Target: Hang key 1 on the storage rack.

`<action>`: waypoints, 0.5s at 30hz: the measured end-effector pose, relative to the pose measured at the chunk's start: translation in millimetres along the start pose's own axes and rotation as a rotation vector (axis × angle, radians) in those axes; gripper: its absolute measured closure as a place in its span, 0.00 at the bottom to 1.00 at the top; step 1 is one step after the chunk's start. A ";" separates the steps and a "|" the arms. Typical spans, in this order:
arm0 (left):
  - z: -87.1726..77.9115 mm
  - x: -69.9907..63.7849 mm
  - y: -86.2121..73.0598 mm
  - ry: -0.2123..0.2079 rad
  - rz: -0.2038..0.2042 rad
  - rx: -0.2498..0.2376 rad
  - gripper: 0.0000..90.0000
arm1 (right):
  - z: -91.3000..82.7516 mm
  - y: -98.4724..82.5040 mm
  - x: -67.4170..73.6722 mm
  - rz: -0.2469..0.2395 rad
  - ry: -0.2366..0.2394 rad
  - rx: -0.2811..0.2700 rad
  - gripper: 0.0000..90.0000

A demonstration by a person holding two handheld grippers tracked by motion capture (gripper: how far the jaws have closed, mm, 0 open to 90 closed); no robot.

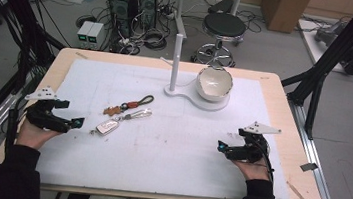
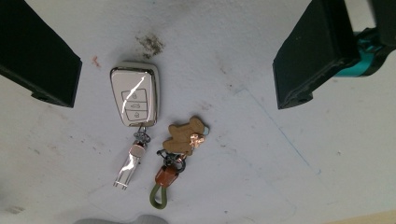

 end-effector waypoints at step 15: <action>23.3 -3.7 20.8 -0.028 0.052 0.076 0.02 | -1.6 0.2 -1.6 0.007 -0.004 -0.001 0.01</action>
Point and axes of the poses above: each handheld gripper's, and its own axes: z roughly forward along the jaws, y roughly out of its top, x roughly to its left, the point moved 6 cm from there along z, roughly forward along the jaws, and after that the axes turned 10 degrees about -x, right-handed, at the moved point
